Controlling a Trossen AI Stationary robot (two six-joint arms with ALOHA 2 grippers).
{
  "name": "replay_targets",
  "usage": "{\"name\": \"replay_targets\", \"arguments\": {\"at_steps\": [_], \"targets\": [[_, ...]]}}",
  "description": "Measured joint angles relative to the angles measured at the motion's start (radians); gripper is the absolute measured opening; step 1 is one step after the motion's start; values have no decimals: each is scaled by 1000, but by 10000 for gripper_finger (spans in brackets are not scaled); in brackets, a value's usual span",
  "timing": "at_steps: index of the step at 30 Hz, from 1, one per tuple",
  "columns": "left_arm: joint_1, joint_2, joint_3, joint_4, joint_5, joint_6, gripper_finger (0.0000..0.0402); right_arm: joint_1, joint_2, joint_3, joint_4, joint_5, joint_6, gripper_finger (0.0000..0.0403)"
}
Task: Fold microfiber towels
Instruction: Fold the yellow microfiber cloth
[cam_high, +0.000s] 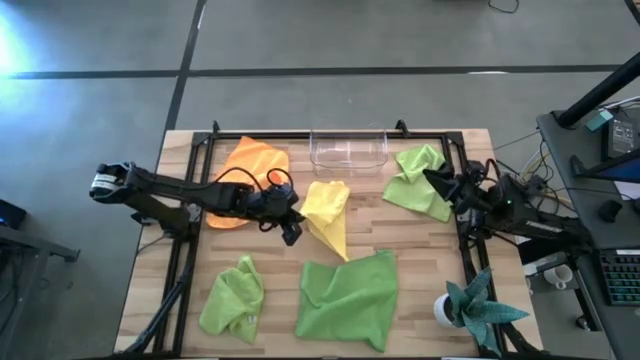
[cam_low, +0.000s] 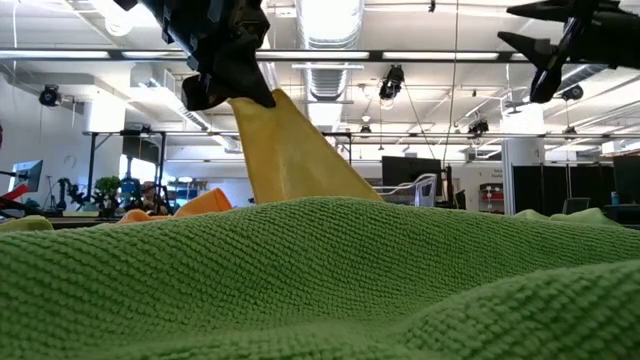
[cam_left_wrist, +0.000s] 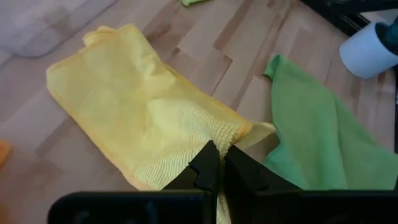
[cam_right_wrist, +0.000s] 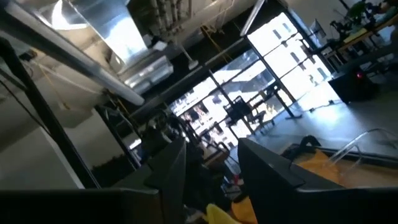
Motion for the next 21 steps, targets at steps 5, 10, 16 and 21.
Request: {"name": "replay_targets", "arguments": {"at_steps": [5, 10, 16, 21], "targets": [[22, 0, 4, -15, 1, 69, 0, 0, 41, 124, -216, -21, -55, 139], [42, -11, 8, -15, 3, 77, 0, 0, 135, 214, -262, -76, -98, 134], [54, -11, 8, -23, 3, 104, 0, 6, 297, 308, -322, -161, -122, 134], [54, -15, 8, -37, 10, 152, 0, 51, 427, 367, -331, -214, -134, 132]]}}
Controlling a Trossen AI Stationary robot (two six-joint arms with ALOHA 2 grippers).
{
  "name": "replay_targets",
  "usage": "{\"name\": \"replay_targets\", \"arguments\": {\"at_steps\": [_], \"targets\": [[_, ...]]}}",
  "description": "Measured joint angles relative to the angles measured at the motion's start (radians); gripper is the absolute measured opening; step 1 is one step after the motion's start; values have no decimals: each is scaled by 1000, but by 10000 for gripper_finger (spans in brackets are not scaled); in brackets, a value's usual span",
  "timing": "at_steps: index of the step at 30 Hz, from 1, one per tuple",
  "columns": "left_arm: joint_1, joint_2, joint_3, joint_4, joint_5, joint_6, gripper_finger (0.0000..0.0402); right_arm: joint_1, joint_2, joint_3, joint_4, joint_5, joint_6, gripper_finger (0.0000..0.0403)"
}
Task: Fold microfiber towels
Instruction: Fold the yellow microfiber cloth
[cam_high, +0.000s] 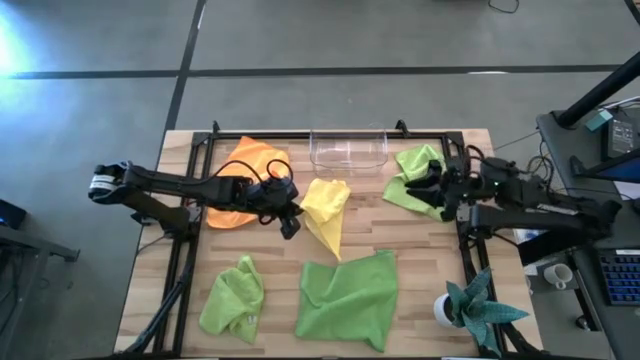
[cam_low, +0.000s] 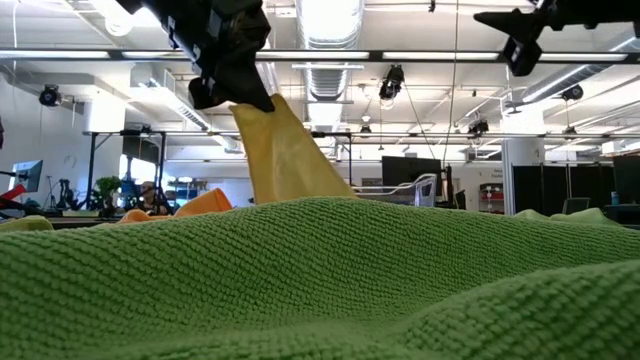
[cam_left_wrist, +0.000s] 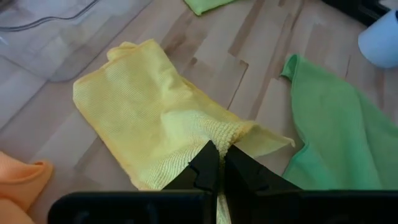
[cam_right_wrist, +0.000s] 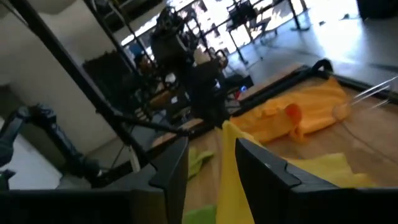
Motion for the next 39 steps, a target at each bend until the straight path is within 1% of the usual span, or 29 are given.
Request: {"name": "replay_targets", "arguments": {"at_steps": [4, 11, 18, 24, 31, 36, 39], "targets": [[1, -10, 0, -2, 10, 50, 0, 59, 94, 44, -40, -1, -2, 132], [1, -13, 0, -9, 30, 55, 0, 154, 236, 93, -49, 1, 14, 129], [1, -13, 0, -3, 27, 34, 0, 234, 382, 135, -48, 55, 25, 129], [1, -14, 0, -3, 26, 20, 0, 282, 494, 179, -45, 104, 28, 127], [1, -16, 0, -9, 26, 23, 0, 326, 636, 222, -8, 117, 70, 127], [1, -24, 0, -9, 26, 29, 0, 355, 738, 257, 7, 154, 90, 127], [1, -33, 0, -9, 26, 29, 0, 366, 800, 281, 21, 160, 102, 127]]}}
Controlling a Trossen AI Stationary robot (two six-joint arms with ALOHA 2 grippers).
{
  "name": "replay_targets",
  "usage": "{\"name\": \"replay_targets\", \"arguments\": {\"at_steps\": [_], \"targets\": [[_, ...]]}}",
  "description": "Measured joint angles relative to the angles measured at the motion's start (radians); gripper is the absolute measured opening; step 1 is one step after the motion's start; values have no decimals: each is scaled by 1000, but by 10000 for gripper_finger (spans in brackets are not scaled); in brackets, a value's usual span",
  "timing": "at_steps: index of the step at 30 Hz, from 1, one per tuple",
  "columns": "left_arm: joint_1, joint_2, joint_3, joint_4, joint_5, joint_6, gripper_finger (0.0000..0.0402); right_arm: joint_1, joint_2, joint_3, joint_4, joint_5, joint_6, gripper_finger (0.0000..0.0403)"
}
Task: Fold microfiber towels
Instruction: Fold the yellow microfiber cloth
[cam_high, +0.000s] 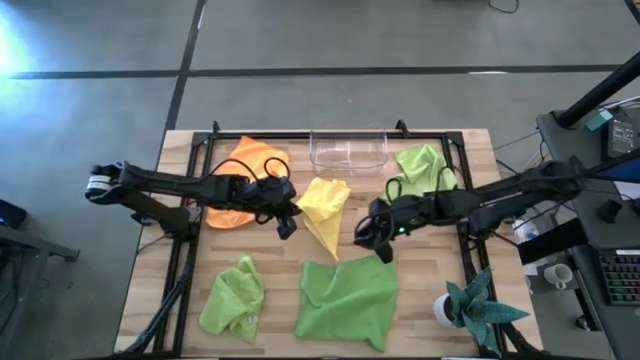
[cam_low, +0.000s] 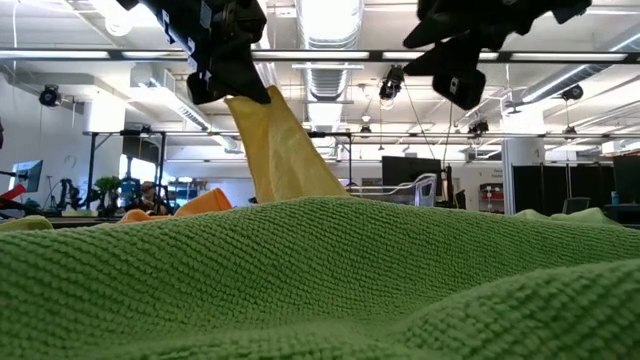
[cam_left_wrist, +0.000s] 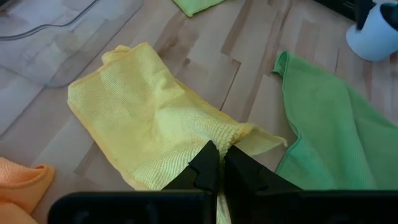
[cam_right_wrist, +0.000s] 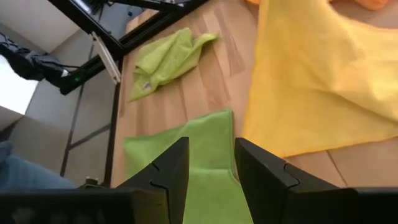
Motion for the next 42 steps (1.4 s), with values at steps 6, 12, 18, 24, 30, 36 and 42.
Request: {"name": "replay_targets", "arguments": {"at_steps": [6, 12, 18, 24, 30, 36, 42], "targets": [[0, -9, 0, 1, 0, -1, 0, 18, 120, 69, 35, 2, 0, 127], [0, -6, -1, 2, 0, -1, 0, 27, 244, 156, 34, 21, -29, 125], [0, -6, -1, 1, 0, -1, 0, 28, 344, 222, 32, 27, -28, 124], [0, -6, -1, 2, 0, -1, 0, 39, 440, 264, 6, 34, 12, 123], [0, -6, -3, 2, 1, -1, 0, 59, 495, 289, -8, 74, 69, 123], [0, -6, -3, 2, 2, -1, 0, 76, 520, 287, -44, 127, 115, 123], [0, -6, -4, 2, 2, 0, 0, 83, 540, 289, -42, 192, 121, 123]]}}
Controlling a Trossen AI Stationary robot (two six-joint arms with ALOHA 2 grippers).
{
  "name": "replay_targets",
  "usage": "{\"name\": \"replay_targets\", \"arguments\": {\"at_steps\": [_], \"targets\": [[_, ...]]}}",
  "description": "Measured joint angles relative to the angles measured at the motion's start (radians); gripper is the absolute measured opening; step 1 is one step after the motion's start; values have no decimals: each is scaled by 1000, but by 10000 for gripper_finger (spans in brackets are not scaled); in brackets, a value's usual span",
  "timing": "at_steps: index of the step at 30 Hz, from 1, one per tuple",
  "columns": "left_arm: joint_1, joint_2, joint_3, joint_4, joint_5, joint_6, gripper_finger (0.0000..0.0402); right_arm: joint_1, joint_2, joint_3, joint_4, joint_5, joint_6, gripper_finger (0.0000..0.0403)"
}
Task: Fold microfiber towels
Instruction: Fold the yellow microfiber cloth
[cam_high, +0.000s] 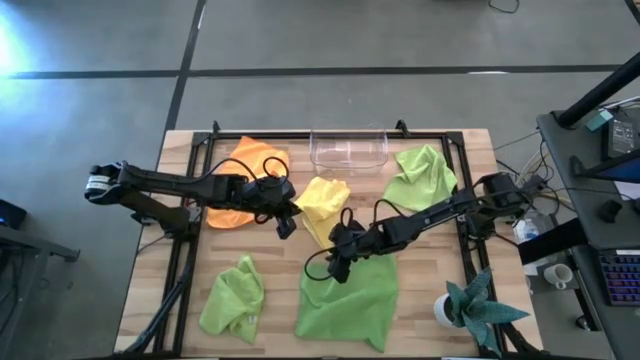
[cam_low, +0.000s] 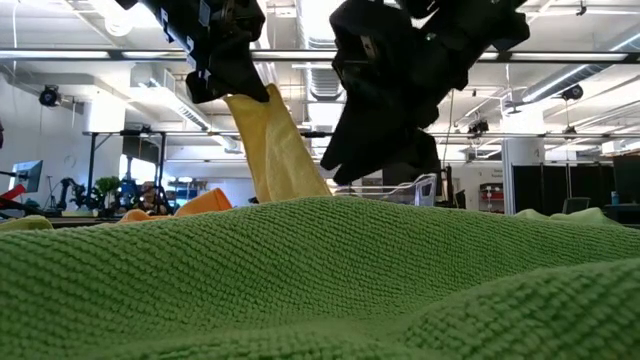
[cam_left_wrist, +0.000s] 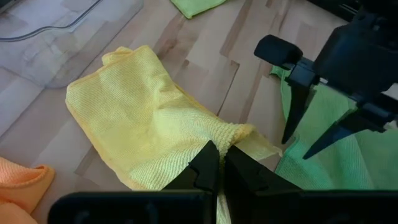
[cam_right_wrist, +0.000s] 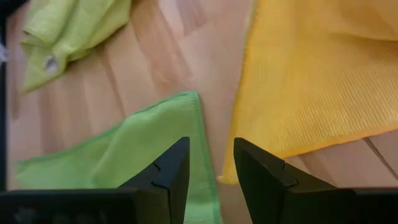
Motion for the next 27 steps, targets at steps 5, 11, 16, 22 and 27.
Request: {"name": "replay_targets", "arguments": {"at_steps": [5, 11, 16, 22, 27], "targets": [[0, 0, -1, 2, 1, 0, 0, 0, 28, 0, 4, 1, 14, 123], [0, 0, -2, 1, 3, 1, 0, 0, 62, 0, 21, 19, 31, 123], [0, 0, -4, 2, 2, 1, 0, 0, 89, 1, 27, 41, 31, 123], [0, 0, -6, 0, 2, 2, 0, 0, 155, 52, 26, 44, 37, 122], [0, 0, -6, -1, 2, 2, 0, 4, 202, 102, 14, 44, 37, 106]]}}
